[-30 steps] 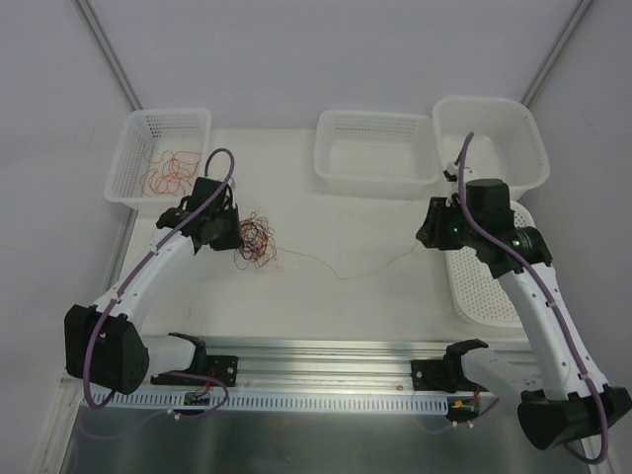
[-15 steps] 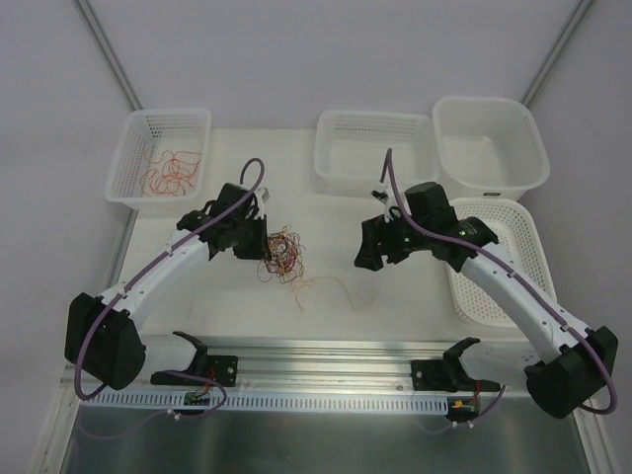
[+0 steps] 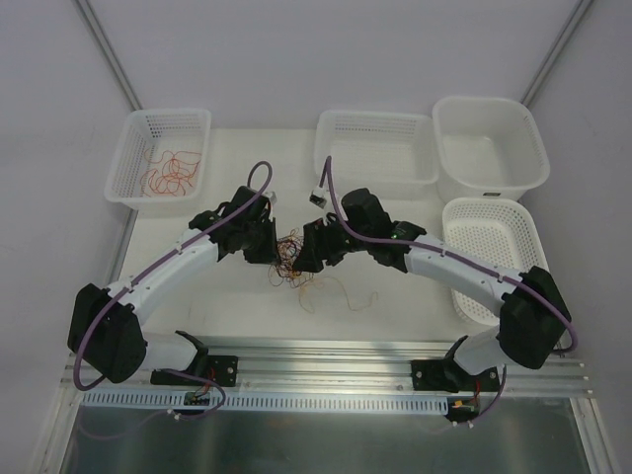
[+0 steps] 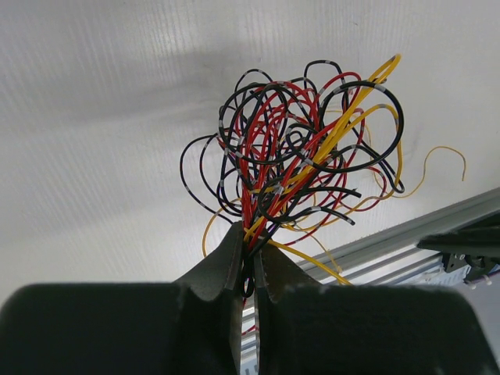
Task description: Untangle the cables
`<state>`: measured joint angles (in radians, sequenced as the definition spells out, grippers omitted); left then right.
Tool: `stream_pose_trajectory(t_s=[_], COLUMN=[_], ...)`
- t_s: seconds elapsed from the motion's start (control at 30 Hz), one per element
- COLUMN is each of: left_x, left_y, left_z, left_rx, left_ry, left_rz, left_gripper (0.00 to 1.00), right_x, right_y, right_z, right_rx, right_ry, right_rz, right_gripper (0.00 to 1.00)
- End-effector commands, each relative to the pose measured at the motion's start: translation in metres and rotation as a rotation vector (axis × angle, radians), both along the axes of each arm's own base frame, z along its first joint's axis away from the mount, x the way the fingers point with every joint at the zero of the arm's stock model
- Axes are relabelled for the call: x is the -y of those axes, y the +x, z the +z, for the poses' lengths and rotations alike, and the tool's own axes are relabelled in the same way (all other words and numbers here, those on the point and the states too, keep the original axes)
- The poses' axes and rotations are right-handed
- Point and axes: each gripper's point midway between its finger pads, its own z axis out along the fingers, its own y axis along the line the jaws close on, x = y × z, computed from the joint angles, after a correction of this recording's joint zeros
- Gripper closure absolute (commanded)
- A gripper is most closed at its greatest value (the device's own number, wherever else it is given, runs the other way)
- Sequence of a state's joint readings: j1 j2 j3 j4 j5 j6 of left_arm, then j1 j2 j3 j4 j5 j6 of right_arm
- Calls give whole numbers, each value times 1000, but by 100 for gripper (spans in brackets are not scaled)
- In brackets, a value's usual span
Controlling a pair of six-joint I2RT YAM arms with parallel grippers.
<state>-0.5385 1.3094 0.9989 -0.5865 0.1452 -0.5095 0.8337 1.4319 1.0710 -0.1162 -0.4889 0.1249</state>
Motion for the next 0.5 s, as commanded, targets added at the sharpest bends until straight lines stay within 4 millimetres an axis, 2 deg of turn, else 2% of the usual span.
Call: stream_pose_trajectory(t_s=[0.0,0.1,0.3,0.33,0.43,0.47], left_x=[5,4,3,3,0,-2], left_y=[10,9,8,9,8,9], left_z=[18,18,17,16,12,10], left_rx=[52,54,57,56,52,54], left_ry=[-28,-26,-20,-18,-3,10], left_rz=[39,44,49,50,51,59], left_gripper=[100,100,100,100,100,100], right_x=[-27,-37,-57,-59,-59,-57], right_y=[9,14,13,13,13,13], right_z=[18,8,6,0,3,5], right_rx=[18,2,-21,-29,-24,-16], right_ry=[108,91,113,104,106,104], right_rz=[6,13,49,50,51,48], right_gripper=[33,37,46,48,70,85])
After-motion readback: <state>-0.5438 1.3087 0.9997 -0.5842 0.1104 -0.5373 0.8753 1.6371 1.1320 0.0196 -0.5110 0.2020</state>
